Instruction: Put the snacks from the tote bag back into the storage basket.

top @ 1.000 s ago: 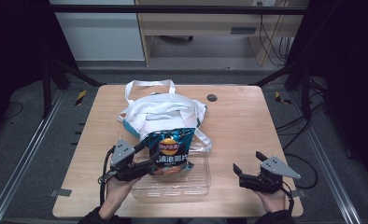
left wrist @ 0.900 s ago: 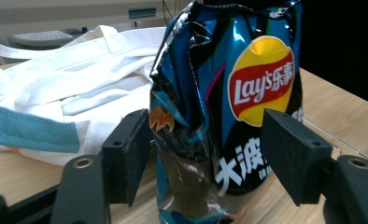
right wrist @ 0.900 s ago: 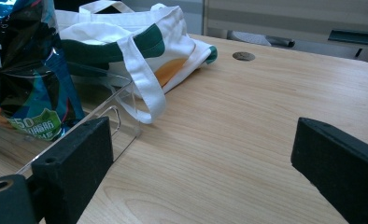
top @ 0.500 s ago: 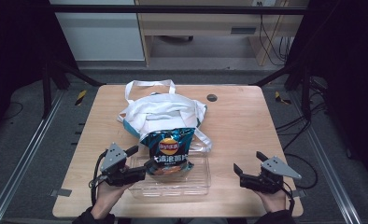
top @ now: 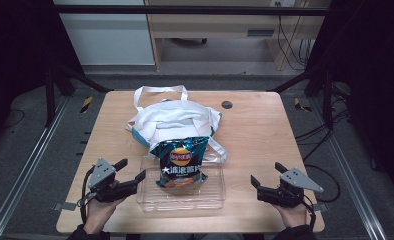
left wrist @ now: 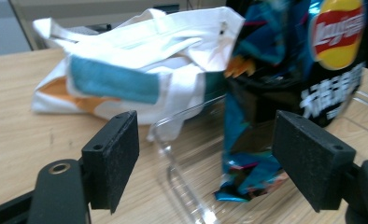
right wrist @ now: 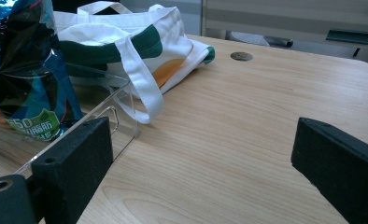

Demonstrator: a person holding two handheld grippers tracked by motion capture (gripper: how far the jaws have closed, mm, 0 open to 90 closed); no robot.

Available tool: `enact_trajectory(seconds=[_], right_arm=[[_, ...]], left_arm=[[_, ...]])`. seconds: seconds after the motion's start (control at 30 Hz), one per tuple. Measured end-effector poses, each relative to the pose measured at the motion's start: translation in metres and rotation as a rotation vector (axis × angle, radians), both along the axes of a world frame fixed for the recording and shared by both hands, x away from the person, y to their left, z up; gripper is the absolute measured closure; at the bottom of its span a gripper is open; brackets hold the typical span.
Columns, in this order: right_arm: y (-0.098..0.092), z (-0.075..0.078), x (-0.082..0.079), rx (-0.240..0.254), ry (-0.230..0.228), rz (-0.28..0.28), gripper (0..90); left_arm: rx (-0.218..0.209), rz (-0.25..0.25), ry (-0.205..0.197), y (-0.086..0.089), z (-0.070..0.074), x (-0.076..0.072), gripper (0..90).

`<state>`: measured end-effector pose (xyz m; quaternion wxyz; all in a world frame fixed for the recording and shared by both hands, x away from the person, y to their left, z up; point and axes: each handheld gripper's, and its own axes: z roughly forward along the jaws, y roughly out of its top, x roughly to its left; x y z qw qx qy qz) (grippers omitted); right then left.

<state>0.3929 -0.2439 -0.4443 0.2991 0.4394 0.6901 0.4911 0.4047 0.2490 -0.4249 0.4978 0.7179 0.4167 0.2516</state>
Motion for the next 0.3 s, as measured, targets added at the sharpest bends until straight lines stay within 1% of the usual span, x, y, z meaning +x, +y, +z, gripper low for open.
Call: enact_trajectory(seconds=[0.07, 0.13, 0.17, 0.3], right_arm=[[0.000, 0.000, 0.000, -0.001, 0.000, 0.000, 5.8], [0.000, 0.000, 0.000, -0.002, -0.002, -0.001, 5.8], [0.000, 0.000, 0.000, 0.000, 0.000, -0.002, 5.8], [-0.001, 0.000, 0.001, -0.005, -0.003, -0.005, 5.8]], left_arm=[[-0.001, 0.024, 0.010, 0.007, -0.006, 0.003, 23.3], [-0.009, 0.035, 0.024, 0.012, -0.010, 0.005, 23.2], [-0.004, 0.045, 0.033, 0.014, -0.013, 0.008, 23.2], [0.048, 0.069, 0.045, 0.017, -0.020, 0.013, 23.1]])
